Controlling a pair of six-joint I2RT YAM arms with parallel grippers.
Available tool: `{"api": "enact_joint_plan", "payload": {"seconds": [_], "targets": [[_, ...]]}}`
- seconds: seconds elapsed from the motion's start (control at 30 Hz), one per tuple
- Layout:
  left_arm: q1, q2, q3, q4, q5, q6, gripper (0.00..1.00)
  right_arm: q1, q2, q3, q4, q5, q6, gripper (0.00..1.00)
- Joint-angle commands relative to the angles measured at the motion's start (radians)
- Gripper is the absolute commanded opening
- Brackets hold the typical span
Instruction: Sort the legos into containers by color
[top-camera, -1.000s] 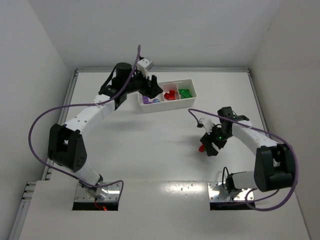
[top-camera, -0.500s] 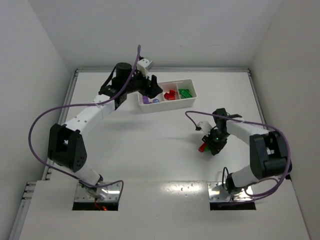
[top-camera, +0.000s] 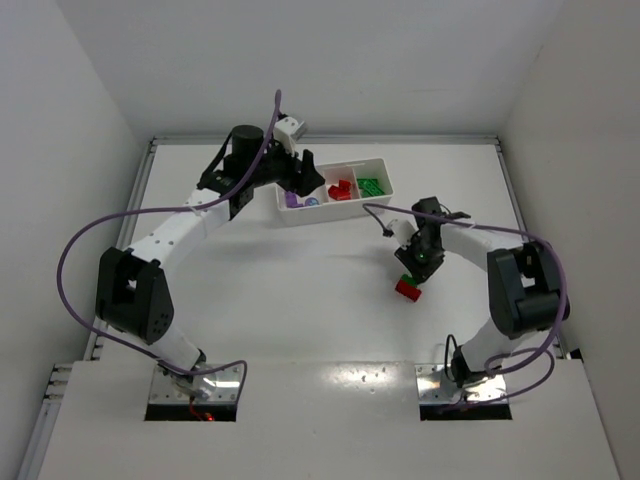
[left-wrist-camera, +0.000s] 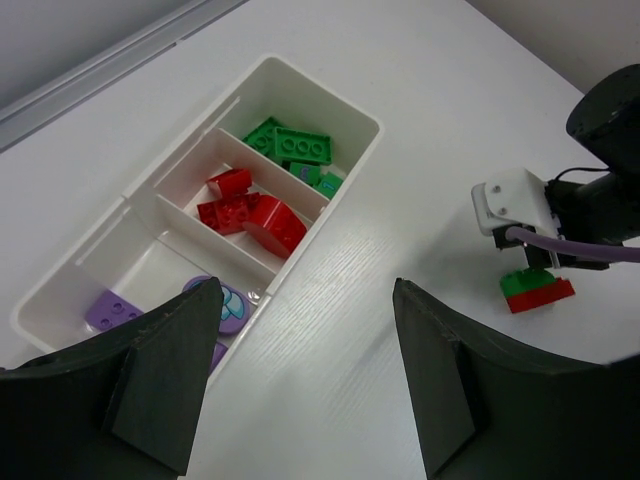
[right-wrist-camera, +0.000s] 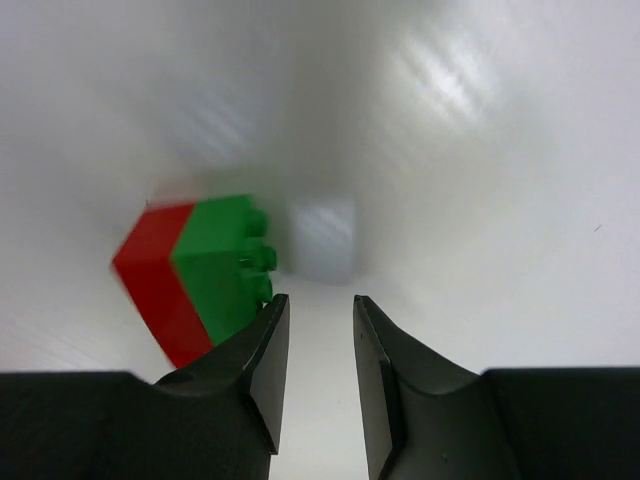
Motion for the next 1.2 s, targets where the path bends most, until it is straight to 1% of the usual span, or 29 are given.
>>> {"api": "enact_joint_plan", "payload": {"seconds": [0.0,0.13,0.17,0.27,0.33,0.4,0.43,0.5,0.57,0.7,0.77,0.83,0.9,0.93,1.03,1.17], "targets": [[0.002,-0.005,0.024,0.013,-0.010,0.012,0.75,0.026,0.039,0.098,0.034,-0.012,0.043,0.33],[0.002,-0.005,0.024,0.013,-0.010,0.012,0.75,0.063,0.077,0.146,-0.023,-0.105,0.043,0.33],[0.002,-0.005,0.024,0.013,-0.010,0.012,0.75,0.087,0.077,0.146,-0.046,-0.119,0.034,0.33],[0.002,-0.005,0.015,0.004,-0.019,0.021,0.75,0.103,0.077,0.137,-0.060,-0.133,0.023,0.33],[0.002,-0.005,0.015,0.004,-0.019,0.021,0.75,0.112,0.050,0.123,-0.060,-0.145,0.023,0.33],[0.002,-0.005,0.015,0.004,-0.019,0.021,0.75,0.112,0.003,0.104,-0.029,-0.145,0.023,0.36],[0.002,-0.005,0.015,0.004,-0.019,0.021,0.75,0.112,-0.013,0.091,-0.029,-0.135,0.023,0.36],[0.002,-0.005,0.015,0.004,-0.019,0.021,0.75,0.102,-0.034,0.091,-0.008,-0.134,0.035,0.42],[0.002,-0.005,0.015,0.004,-0.010,0.012,0.75,0.092,-0.054,0.091,-0.008,-0.124,0.063,0.44],[0.002,-0.005,0.015,0.004,-0.010,0.012,0.75,0.081,-0.099,0.120,0.014,-0.095,0.129,0.55],[0.002,-0.005,0.015,0.004,-0.010,0.012,0.75,0.081,-0.137,0.120,0.026,-0.070,0.155,0.63],[0.002,-0.014,0.005,0.004,-0.010,0.012,0.75,0.081,-0.137,0.120,0.005,-0.070,0.172,0.67],[0.002,-0.014,0.005,0.004,-0.010,0.012,0.75,0.091,-0.116,0.141,-0.067,-0.081,0.184,0.67],[0.002,-0.014,0.005,0.004,-0.010,0.012,0.75,0.091,-0.098,0.141,-0.081,-0.090,0.213,0.65],[0.002,-0.014,0.005,0.004,-0.010,0.012,0.75,0.091,-0.087,0.132,-0.110,-0.076,0.251,0.63],[0.002,-0.014,0.005,0.004,-0.010,0.012,0.75,0.100,-0.062,0.132,-0.133,-0.066,0.342,0.63]]}}
